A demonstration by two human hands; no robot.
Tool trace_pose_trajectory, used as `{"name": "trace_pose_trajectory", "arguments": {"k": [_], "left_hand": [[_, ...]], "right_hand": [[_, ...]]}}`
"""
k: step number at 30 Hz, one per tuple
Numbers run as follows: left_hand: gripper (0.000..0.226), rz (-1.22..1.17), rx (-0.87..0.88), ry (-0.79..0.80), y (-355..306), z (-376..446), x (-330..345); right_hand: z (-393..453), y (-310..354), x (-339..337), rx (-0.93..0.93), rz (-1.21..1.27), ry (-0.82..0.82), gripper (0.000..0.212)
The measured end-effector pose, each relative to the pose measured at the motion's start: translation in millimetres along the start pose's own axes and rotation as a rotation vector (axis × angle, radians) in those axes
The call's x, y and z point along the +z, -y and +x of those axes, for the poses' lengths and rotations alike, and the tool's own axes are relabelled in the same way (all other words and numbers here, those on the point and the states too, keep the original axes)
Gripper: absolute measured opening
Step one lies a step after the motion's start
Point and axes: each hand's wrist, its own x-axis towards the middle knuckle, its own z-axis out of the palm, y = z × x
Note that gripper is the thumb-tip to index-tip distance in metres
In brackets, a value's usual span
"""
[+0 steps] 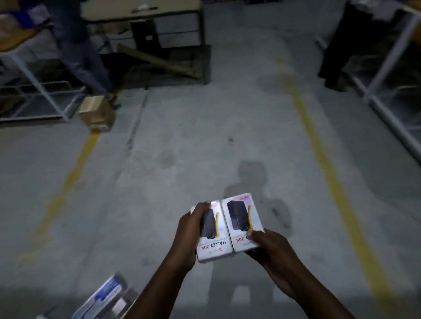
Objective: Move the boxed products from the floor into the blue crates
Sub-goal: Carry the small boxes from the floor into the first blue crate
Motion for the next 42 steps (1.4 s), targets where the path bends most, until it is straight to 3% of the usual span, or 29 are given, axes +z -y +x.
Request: {"name": "trace_pose_trajectory", "arguments": {"k": [4, 6, 19, 26, 29, 34, 42], "left_hand": [[0.023, 0.126, -0.122, 0.283, 22, 18, 122], [0.033, 0.2, -0.162, 0.385, 31, 22, 177], [0.034, 0.418, -0.234, 0.559, 72, 105, 429], [0.037, 0.688, -0.293, 0.853, 35, 198, 552], [0.048, 0.723, -0.373, 1.018, 11, 240, 603], [0.061, 0.729, -0.467, 1.151, -8, 295, 695], [0.066, 0.726, -0.383, 1.234, 2, 327, 849]], "right_hand": [[-27, 32, -113, -0.059, 0.153, -0.179, 0.024], [-40, 45, -160, -0.083, 0.243, -0.256, 0.024], [-31, 117, -354, -0.213, 0.628, -0.625, 0.03], [34, 202, -443, -0.215, 0.733, -0.816, 0.032], [57, 244, -474, -0.216, 0.818, -0.877, 0.035], [75, 298, -517, -0.289, 0.852, -0.902, 0.037], [76, 356, -623, -0.407, 0.986, -0.955, 0.043]]}}
